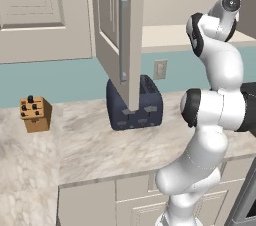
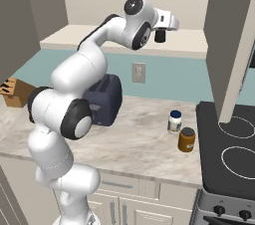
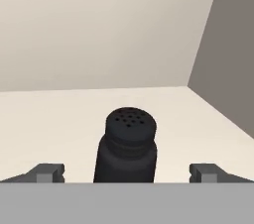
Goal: Collect the turmeric, mayonnaise, and shaker from the cabinet and place them next to the stove.
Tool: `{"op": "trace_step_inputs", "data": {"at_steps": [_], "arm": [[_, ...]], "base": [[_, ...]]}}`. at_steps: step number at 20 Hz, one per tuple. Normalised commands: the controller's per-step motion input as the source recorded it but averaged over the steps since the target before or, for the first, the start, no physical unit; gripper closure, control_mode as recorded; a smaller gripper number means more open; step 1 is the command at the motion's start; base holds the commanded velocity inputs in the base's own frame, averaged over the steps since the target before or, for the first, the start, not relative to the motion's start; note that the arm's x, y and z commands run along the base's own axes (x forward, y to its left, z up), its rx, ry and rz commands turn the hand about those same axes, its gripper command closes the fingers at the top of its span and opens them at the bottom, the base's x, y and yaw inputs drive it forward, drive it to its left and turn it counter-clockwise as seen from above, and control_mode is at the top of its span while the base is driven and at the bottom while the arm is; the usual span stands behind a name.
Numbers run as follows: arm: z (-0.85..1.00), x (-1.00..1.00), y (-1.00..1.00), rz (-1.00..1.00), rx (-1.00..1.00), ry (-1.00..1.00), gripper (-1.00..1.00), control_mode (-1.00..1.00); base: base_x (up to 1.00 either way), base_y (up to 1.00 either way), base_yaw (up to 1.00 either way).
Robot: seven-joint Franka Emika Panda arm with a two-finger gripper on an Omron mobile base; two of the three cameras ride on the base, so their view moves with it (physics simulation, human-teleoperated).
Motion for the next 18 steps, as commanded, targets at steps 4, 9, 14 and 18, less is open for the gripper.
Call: {"op": "trace_step_inputs", "data": {"at_steps": [4,9,14,18], "arm": [[-0.21,0.09,-0.01,0.0,0.0,0.03,-1.0,-1.0],[-0.19,0.08,-0.03,0.0,0.0,0.02,-1.0,-1.0],[-0.14,0.09,-0.02,0.0,0.0,0.01,1.0,-1.0],[-0.1,0.09,-0.01,0.0,0.0,0.01,1.0,-1.0]], "base": [[0.0,0.0,0.0],[0.0,0.0,0.0],[0.0,0.0,0.0],[0.0,0.0,0.0]]}}
